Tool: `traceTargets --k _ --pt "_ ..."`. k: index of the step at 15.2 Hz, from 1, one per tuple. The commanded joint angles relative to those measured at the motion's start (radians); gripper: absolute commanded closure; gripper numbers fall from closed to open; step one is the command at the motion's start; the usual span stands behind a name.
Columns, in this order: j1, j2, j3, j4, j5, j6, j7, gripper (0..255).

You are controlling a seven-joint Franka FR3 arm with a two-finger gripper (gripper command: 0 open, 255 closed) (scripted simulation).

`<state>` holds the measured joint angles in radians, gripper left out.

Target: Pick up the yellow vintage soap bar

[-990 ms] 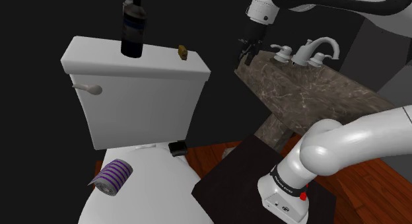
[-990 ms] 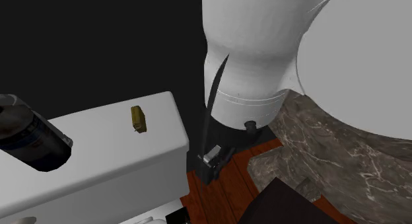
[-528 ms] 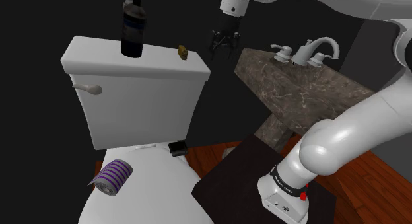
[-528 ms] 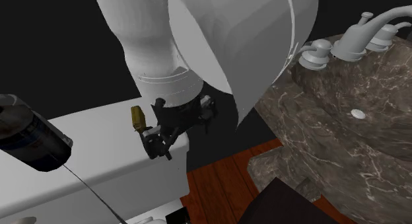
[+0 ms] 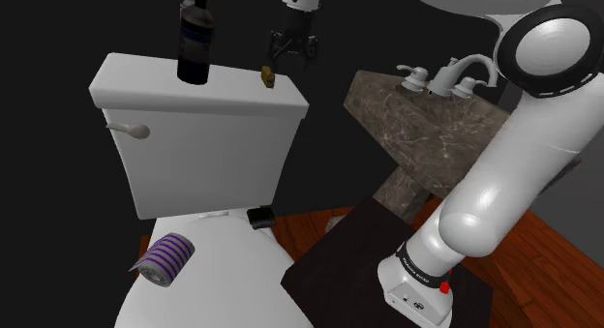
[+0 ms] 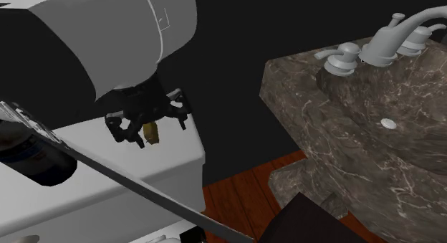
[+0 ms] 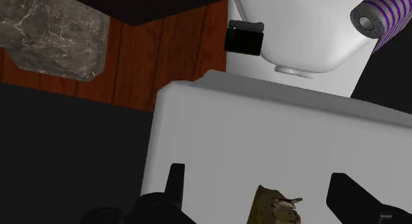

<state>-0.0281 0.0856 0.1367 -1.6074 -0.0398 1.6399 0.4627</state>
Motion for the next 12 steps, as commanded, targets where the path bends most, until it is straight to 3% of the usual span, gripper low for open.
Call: traceTargets --k 1,4,5,12 --pt "0.008 0.093 0.002 0.107 -0.014 -0.021 0.055 0" --pt "0.025 0.25 -0.004 0.319 -0.034 -0.086 0.124 0" --pt "0.026 0.258 -0.005 0.33 -0.035 -0.09 0.127 0" --pt "0.022 0.241 -0.006 0.202 -0.033 0.021 0.13 0"
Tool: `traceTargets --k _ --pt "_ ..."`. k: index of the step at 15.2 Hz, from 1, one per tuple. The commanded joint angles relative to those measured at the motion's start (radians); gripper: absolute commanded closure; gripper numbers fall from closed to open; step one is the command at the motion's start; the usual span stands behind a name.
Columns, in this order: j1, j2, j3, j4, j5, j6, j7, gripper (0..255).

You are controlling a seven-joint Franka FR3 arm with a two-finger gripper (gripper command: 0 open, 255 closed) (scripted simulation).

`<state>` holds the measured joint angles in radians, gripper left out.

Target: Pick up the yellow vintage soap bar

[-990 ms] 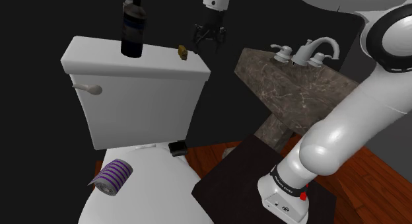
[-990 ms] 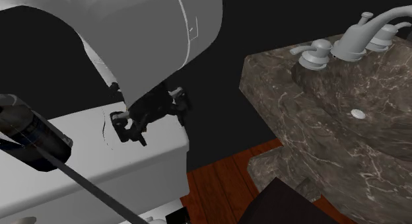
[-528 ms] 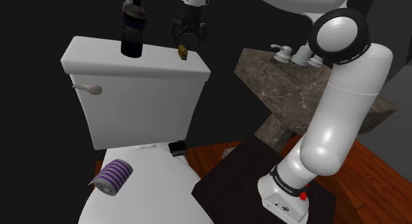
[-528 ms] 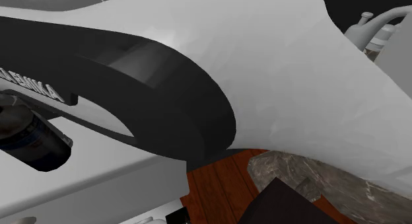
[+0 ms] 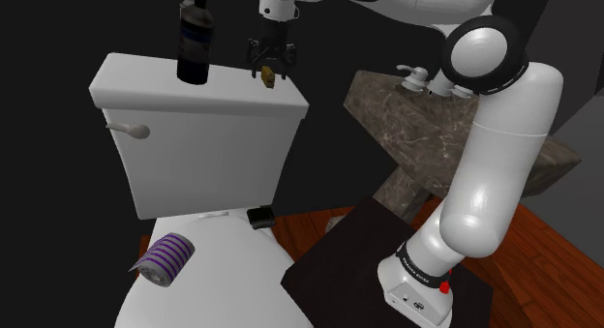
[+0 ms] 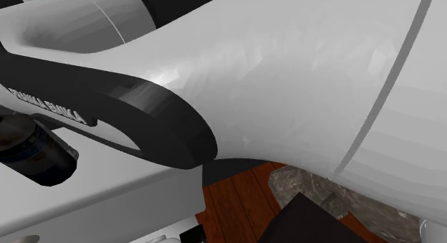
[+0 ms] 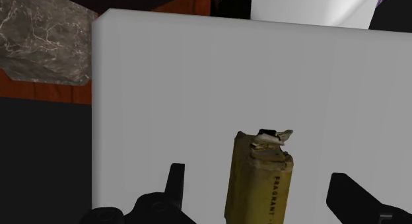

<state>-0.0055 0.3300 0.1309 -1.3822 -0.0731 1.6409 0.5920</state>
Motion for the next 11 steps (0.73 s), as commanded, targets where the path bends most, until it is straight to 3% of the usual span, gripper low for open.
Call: traceTargets --k 1,2,3,11 --pt "-0.001 -0.004 0.0 -0.023 0.0 0.02 0.0 0" --pt "-0.001 -0.004 0.0 -0.023 0.0 0.02 0.0 0" --pt "-0.001 -0.005 0.0 -0.026 0.0 0.021 0.001 255" --pt "-0.002 -0.005 0.0 -0.025 0.0 0.021 0.0 255"
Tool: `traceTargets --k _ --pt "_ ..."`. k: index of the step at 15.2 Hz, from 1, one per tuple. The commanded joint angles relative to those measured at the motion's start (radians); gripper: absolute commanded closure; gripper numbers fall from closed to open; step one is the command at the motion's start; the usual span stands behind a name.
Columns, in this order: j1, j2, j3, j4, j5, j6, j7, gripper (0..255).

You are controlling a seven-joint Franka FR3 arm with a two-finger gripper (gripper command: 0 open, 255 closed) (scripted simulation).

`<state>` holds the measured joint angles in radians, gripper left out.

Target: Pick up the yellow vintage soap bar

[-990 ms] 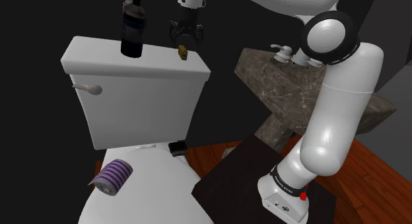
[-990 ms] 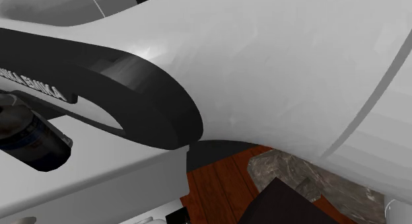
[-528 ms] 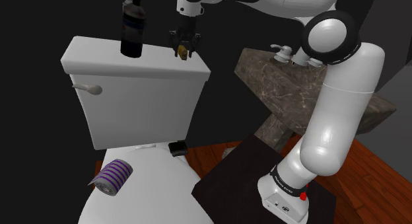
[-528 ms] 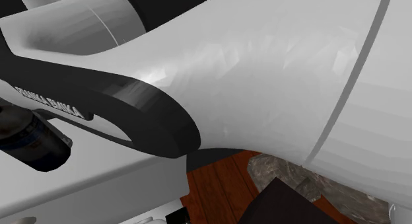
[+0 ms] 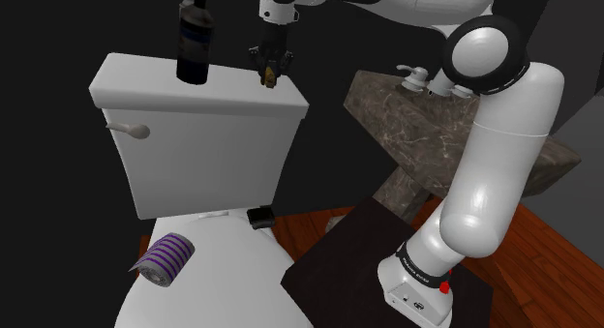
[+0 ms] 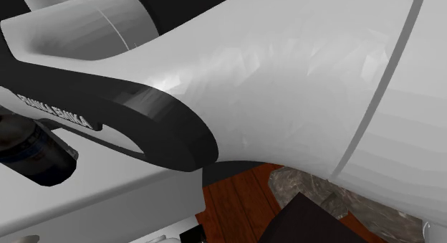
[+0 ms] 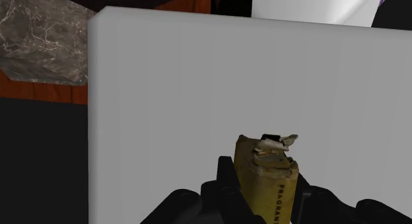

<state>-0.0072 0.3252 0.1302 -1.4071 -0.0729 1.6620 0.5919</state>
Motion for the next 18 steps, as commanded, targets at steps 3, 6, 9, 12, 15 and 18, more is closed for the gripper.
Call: traceTargets --k 3,6,9,12,15,18 --pt "0.002 0.003 0.001 0.033 0.0 -0.029 -0.001 255" --pt "0.003 0.01 0.001 0.083 -0.001 -0.073 -0.002 255" --pt "0.006 0.02 0.001 0.138 -0.002 -0.118 -0.003 255" --pt "0.009 0.033 0.001 0.199 -0.004 -0.166 -0.004 255" --pt "0.012 0.051 0.001 0.267 -0.006 -0.217 -0.005 255" --pt "0.014 0.06 0.001 0.296 -0.007 -0.237 -0.006 255"
